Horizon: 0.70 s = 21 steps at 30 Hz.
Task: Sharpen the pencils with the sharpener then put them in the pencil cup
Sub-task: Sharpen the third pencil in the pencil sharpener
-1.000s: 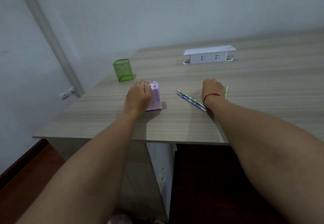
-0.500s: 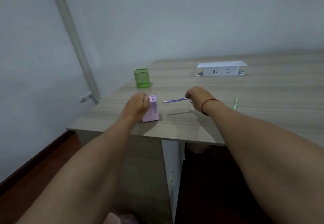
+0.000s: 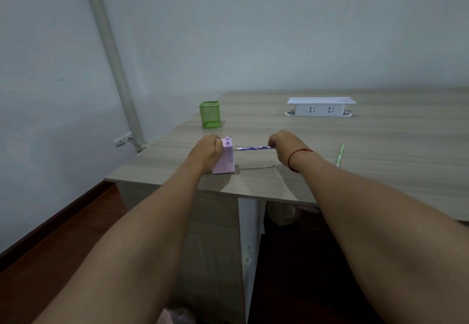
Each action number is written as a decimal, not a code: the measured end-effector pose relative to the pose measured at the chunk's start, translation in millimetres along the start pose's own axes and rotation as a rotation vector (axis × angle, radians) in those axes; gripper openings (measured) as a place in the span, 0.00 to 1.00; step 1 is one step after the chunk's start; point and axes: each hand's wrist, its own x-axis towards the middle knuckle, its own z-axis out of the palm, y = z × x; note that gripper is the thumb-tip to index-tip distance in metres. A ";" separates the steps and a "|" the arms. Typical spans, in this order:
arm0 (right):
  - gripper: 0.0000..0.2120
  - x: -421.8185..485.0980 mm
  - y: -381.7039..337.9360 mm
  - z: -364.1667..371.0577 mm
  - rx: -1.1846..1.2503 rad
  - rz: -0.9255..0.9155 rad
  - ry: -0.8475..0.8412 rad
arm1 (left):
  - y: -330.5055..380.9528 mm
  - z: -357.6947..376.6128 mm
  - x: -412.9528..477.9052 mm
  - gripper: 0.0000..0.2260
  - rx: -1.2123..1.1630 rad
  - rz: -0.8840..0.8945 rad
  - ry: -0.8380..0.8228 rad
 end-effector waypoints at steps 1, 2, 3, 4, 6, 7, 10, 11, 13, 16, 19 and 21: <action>0.18 -1.4 -0.5 0.3 -0.002 0.006 -0.003 | -0.3 0.7 0.3 0.13 -0.003 0.002 0.008; 0.18 -2.4 -0.8 0.7 -0.006 0.011 -0.007 | -0.4 1.6 0.7 0.13 -0.007 0.002 0.016; 0.18 -3.5 -1.4 1.0 -0.011 0.014 -0.010 | -0.4 2.5 1.1 0.14 -0.013 0.002 0.024; 0.18 -3.8 -2.5 1.2 -0.018 0.018 -0.013 | -0.3 3.1 1.2 0.14 -0.020 0.003 0.030; 0.18 -3.9 -6.9 2.0 -0.023 0.019 -0.019 | 0.0 3.8 0.8 0.14 -0.027 0.006 0.035; 0.18 -3.4 -10.3 2.2 -0.020 0.016 -0.022 | 0.1 3.5 0.7 0.14 -0.026 0.005 0.035; 0.18 -0.4 -18.1 3.3 -0.015 0.010 -0.021 | 0.5 2.3 0.4 0.13 -0.025 0.000 0.027; 0.16 0.4 -18.6 3.4 -0.021 0.013 -0.017 | 0.9 2.0 0.6 0.13 -0.024 0.004 0.022; 0.14 1.8 -18.6 3.6 -0.042 0.028 -0.023 | 2.1 1.3 0.5 0.13 -0.019 0.003 0.014; 0.13 5.3 -20.7 5.5 -0.068 0.007 -0.075 | 3.0 0.5 -0.2 0.13 -0.015 -0.011 0.011; 0.12 9.8 -24.9 8.3 -0.074 -0.011 -0.096 | 2.3 0.6 -0.3 0.14 0.010 -0.011 0.016; 0.12 11.9 -26.0 9.8 -0.077 -0.010 -0.077 | 1.7 1.2 0.0 0.14 0.043 -0.017 0.022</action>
